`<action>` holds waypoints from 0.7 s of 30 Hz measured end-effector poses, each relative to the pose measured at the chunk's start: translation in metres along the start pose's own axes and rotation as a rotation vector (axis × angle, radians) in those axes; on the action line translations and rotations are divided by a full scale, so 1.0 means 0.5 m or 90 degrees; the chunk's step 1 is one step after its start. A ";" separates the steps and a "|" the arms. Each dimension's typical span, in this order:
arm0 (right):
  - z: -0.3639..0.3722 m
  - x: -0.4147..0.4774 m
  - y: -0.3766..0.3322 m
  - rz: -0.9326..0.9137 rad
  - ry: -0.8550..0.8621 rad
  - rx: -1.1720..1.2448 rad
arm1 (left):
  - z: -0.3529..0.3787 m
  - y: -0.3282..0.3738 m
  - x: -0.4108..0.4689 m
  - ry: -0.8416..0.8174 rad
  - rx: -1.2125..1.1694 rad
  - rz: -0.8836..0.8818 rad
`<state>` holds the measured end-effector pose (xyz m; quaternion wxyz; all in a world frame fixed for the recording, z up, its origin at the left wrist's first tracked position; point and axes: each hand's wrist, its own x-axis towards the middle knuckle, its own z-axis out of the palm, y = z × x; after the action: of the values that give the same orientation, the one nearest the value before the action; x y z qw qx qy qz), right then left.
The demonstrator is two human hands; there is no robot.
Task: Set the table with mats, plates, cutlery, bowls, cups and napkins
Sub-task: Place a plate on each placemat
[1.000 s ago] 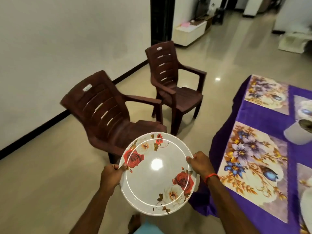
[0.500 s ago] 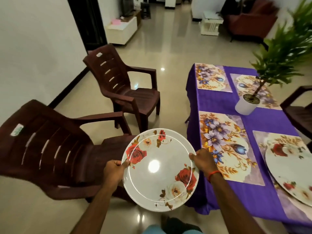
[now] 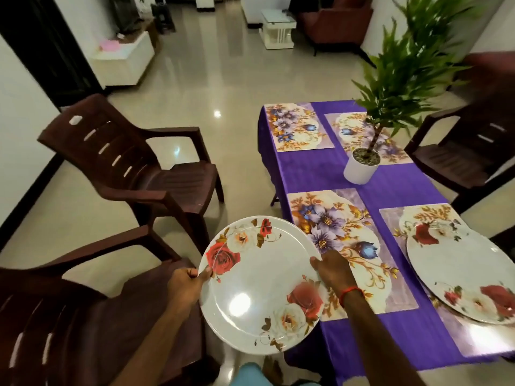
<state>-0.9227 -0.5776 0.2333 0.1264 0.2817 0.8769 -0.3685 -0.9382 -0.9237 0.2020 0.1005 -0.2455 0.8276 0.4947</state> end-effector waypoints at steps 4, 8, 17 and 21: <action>-0.018 0.038 0.025 0.023 0.016 -0.022 | 0.042 0.045 0.048 -0.029 0.031 0.013; -0.036 0.055 0.054 0.063 0.047 0.008 | 0.087 0.102 0.070 -0.067 0.048 0.038; -0.079 0.104 0.129 0.159 0.124 0.090 | 0.216 0.217 0.152 -0.157 0.138 0.088; -0.099 0.139 0.153 0.226 0.152 0.125 | 0.289 0.276 0.208 -0.230 0.112 0.075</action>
<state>-0.9346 -0.4705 0.1941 0.0563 0.4839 0.7823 -0.3881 -1.1083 -0.7765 0.1947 0.2395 -0.0943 0.8488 0.4618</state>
